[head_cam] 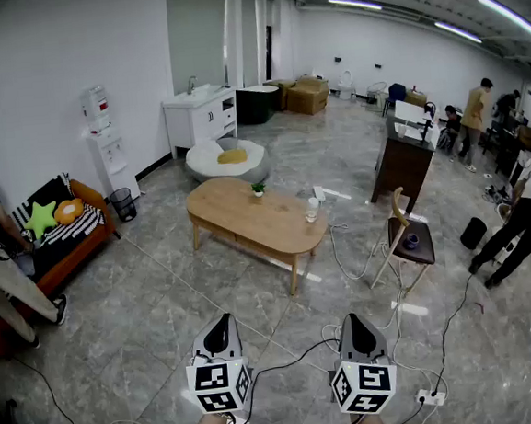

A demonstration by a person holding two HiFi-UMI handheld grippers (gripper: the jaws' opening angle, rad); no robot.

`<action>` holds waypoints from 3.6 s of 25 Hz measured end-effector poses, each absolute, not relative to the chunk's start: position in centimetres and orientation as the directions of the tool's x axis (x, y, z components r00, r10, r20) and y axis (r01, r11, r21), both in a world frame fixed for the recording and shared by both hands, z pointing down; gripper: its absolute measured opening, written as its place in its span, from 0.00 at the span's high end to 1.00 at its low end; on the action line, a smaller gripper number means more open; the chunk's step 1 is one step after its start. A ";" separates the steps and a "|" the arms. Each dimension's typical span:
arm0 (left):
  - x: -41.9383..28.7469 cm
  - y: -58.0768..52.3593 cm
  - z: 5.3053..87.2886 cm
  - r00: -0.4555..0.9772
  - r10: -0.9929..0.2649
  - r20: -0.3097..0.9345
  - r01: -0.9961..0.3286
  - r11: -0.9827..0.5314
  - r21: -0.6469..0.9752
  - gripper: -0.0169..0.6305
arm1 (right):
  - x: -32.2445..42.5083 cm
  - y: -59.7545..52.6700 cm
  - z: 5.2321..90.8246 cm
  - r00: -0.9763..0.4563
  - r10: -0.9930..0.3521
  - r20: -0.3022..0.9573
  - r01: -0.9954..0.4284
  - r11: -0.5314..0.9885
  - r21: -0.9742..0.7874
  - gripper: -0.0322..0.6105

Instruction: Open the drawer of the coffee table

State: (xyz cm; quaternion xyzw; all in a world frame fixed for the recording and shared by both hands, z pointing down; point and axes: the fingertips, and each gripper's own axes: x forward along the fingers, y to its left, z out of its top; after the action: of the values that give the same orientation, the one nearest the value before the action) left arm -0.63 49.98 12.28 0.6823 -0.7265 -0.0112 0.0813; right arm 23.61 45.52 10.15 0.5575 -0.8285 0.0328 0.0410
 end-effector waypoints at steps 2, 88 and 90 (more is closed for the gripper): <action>-0.8 50.2 12.2 -0.058 -0.994 0.097 -0.990 0.070 0.126 0.99 | 23.4 45.6 10.2 -0.378 -0.920 0.104 -0.925 0.380 -0.006 0.95; -11.4 46.4 13.8 -0.095 -0.990 0.103 -0.976 0.113 0.184 0.99 | 20.5 40.4 10.5 -0.277 -0.958 0.071 -0.961 0.274 -0.043 0.17; -11.4 46.3 14.1 -0.093 -0.990 0.105 -0.975 0.112 0.194 0.99 | 20.6 40.5 10.1 -0.267 -0.962 0.051 -0.963 0.266 -0.037 0.09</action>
State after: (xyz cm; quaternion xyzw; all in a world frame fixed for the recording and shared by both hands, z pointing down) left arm -11.42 46.29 14.07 0.6653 -0.7382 -0.0372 0.1048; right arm 20.58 40.47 10.13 0.6052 -0.7955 0.0303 0.0088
